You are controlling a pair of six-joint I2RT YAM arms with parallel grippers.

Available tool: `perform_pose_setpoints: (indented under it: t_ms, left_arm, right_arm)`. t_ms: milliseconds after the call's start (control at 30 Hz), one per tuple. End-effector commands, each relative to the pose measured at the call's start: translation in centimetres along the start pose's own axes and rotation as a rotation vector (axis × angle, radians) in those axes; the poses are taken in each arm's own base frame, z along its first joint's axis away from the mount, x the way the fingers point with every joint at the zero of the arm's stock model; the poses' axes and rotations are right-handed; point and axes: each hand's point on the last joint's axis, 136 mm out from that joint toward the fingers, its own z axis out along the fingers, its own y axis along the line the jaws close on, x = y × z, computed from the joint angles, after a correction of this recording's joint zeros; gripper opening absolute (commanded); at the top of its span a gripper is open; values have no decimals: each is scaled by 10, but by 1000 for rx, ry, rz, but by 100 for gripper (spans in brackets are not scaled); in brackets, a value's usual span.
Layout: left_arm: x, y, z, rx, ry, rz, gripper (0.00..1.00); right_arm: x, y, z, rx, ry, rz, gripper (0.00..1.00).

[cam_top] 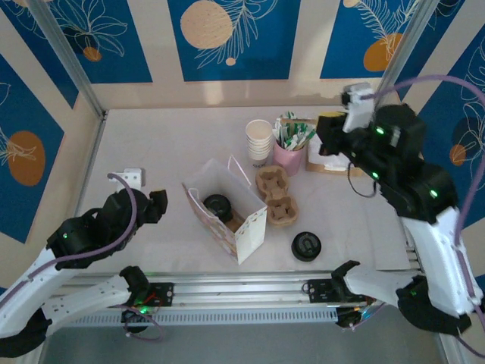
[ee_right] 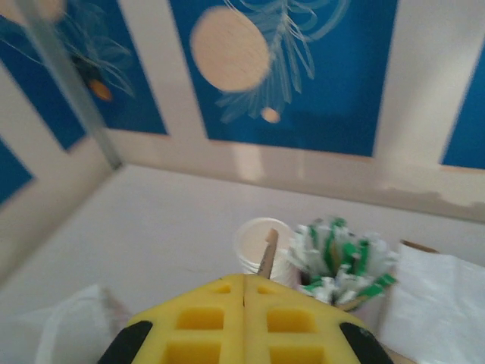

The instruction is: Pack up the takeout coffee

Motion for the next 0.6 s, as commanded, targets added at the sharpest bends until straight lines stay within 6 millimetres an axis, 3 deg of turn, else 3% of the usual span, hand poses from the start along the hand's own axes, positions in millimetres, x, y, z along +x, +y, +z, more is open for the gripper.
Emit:
perform_pose_setpoints:
  t_ms: [0,100,200,400,567]
  left_arm:
    - [-6,-8,0,46,-22,-64,66]
    - [-2,-14,3,68,-1,-89,66]
    - [2,-17,4,83,13,-109,66]
    - [6,-18,2,98,30,-115,66]
    - [9,-12,2,67,38,-108,67]
  right_arm:
    - [-18,41,-39,-253,-81,109,0]
    - [-28,62,-65,-393,-124,148,0]
    - [-29,81,-71,-505,-103,177,0]
    - [-19,106,-58,-605,-21,168,0]
    - [7,123,-40,-574,79,60,0]
